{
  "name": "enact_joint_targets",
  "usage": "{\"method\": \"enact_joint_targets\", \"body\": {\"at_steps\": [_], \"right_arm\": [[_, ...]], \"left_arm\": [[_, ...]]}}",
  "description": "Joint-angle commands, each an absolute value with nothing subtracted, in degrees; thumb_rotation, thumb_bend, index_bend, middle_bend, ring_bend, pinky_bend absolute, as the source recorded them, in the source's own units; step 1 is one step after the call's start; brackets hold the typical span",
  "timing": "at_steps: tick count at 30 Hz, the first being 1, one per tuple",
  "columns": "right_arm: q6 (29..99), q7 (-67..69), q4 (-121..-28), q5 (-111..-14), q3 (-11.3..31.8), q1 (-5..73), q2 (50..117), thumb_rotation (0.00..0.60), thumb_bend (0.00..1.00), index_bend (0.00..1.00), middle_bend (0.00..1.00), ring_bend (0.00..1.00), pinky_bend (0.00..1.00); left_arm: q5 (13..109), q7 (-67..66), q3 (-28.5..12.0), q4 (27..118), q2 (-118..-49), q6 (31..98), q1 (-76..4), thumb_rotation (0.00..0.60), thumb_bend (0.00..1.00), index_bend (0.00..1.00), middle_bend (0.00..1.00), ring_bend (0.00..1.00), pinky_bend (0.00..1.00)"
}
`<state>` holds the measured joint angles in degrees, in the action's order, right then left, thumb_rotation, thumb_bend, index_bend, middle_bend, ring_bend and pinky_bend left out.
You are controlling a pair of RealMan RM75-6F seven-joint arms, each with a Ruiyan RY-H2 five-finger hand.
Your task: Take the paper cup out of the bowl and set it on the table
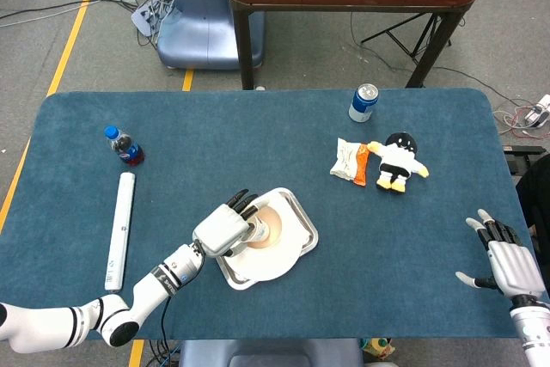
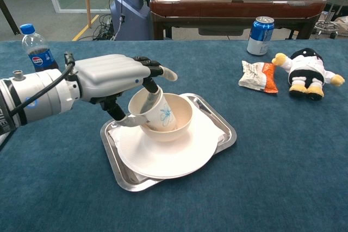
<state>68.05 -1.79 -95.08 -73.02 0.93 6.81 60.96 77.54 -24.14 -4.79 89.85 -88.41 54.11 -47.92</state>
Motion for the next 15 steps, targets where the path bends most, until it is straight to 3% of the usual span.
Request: {"method": "enact_joint_targets", "body": {"at_steps": [1, 15], "right_arm": [[67.98, -1.82, -95.08, -73.01, 0.90, 6.83, 60.97, 0.600, 0.20, 0.00, 0.00, 0.00, 0.00], [67.69, -1.45, -94.96, -72.85, 0.95, 6.96, 60.85, 0.600, 0.20, 0.00, 0.00, 0.00, 0.00]], "left_arm": [[77.55, -24.22, -4.82, 89.93, -88.33, 54.21, -47.85, 0.600, 0.32, 0.62, 0.10, 0.00, 0.00], [75.90, -29.49, -5.94, 93.45, -85.63, 54.71, -48.24, 0.600, 0.32, 0.62, 0.10, 0.00, 0.00]]}}
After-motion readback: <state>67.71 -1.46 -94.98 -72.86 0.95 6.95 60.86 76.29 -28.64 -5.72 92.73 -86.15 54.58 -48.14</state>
